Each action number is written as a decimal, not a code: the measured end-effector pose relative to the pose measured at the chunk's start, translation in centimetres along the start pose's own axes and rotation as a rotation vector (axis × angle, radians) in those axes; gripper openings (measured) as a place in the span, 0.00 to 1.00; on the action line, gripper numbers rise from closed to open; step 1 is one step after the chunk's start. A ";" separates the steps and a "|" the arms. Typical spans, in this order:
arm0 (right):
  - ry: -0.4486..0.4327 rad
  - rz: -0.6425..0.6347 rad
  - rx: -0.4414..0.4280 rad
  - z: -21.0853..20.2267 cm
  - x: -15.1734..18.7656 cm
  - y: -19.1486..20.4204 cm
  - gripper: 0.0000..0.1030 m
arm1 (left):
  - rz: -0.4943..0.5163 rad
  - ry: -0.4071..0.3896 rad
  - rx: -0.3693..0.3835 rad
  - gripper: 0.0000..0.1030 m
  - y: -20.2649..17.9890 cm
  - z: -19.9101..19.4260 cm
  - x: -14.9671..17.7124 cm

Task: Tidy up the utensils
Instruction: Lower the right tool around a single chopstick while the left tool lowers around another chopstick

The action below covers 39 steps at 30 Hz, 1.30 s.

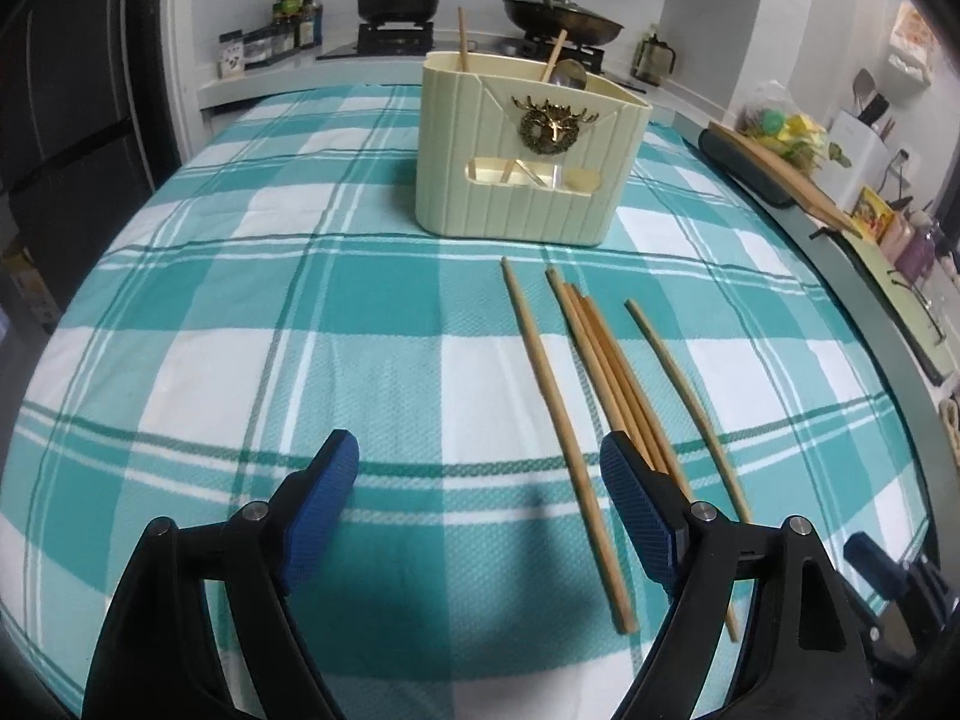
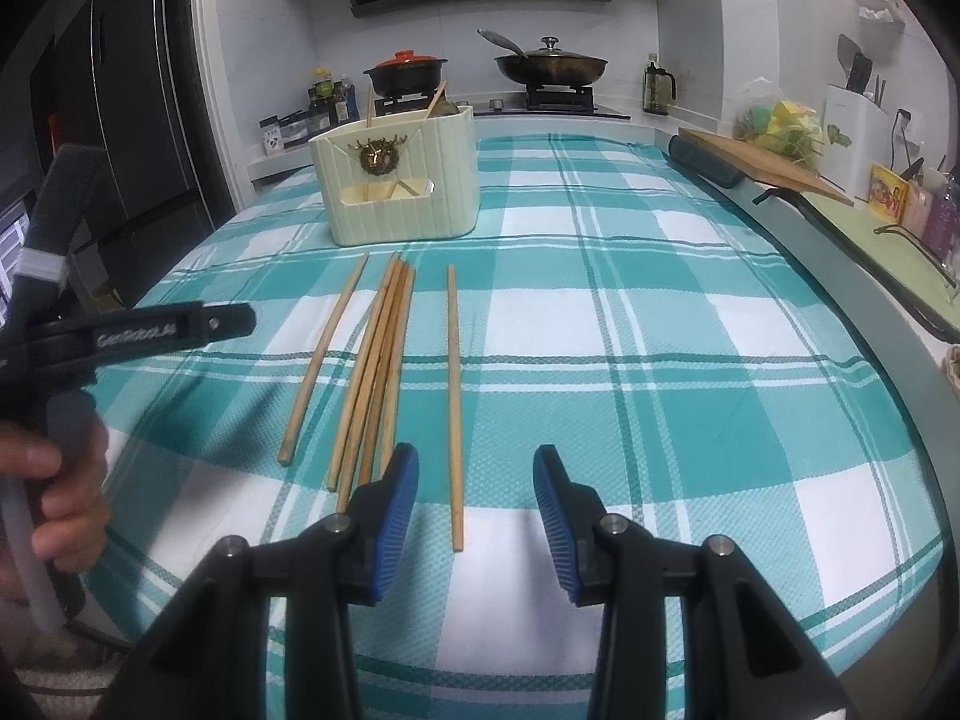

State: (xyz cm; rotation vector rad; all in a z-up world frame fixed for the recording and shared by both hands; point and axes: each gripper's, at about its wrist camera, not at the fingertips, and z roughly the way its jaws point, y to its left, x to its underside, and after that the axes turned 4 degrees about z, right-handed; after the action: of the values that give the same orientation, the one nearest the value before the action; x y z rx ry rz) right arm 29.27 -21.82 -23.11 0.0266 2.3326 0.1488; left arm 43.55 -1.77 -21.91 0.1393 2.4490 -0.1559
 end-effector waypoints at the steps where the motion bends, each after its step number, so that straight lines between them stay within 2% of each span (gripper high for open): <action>1: 0.000 0.002 0.000 0.0 0.0 0.0 0.40 | 0.006 0.008 0.001 0.82 -0.1 0.6 -0.3; 10: 0.023 0.019 -0.013 0.3 0.3 -0.6 0.40 | 0.069 0.100 -0.065 0.82 -1.3 6.1 -1.2; 17: 0.052 0.013 -0.035 1.0 -0.5 -1.3 0.40 | 0.068 0.085 -0.079 0.85 -0.7 5.9 -0.9; 23: 0.133 -0.057 -0.104 3.8 -3.0 -0.3 0.39 | 0.072 0.087 -0.090 0.85 -0.3 5.6 -0.7; 26: 0.162 -0.094 -0.093 5.6 -3.9 0.5 0.39 | 0.074 0.089 -0.097 0.85 -0.1 5.5 -0.4; 32: 0.219 -0.152 -0.064 8.3 -3.9 1.2 0.29 | 0.086 0.085 -0.109 0.84 0.1 5.0 0.3; 35: 0.213 -0.175 -0.042 8.7 -3.6 1.4 0.19 | 0.107 0.082 -0.106 0.76 0.0 4.4 0.8; 36: 0.213 -0.160 -0.043 8.7 -3.7 1.2 0.15 | 0.115 0.084 -0.098 0.72 -0.1 4.2 1.1; 38: 0.216 -0.110 -0.028 8.7 -3.8 0.3 0.07 | 0.130 0.089 -0.096 0.72 0.0 3.8 1.5; 39: 0.215 -0.090 -0.019 8.6 -3.8 -0.1 0.07 | 0.140 0.093 -0.096 0.72 0.1 3.5 1.8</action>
State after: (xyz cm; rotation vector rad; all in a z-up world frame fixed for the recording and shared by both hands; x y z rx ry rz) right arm 38.11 -21.29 -26.35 -0.1095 2.5410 0.1345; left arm 44.36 -2.04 -25.73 0.2802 2.5231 0.0307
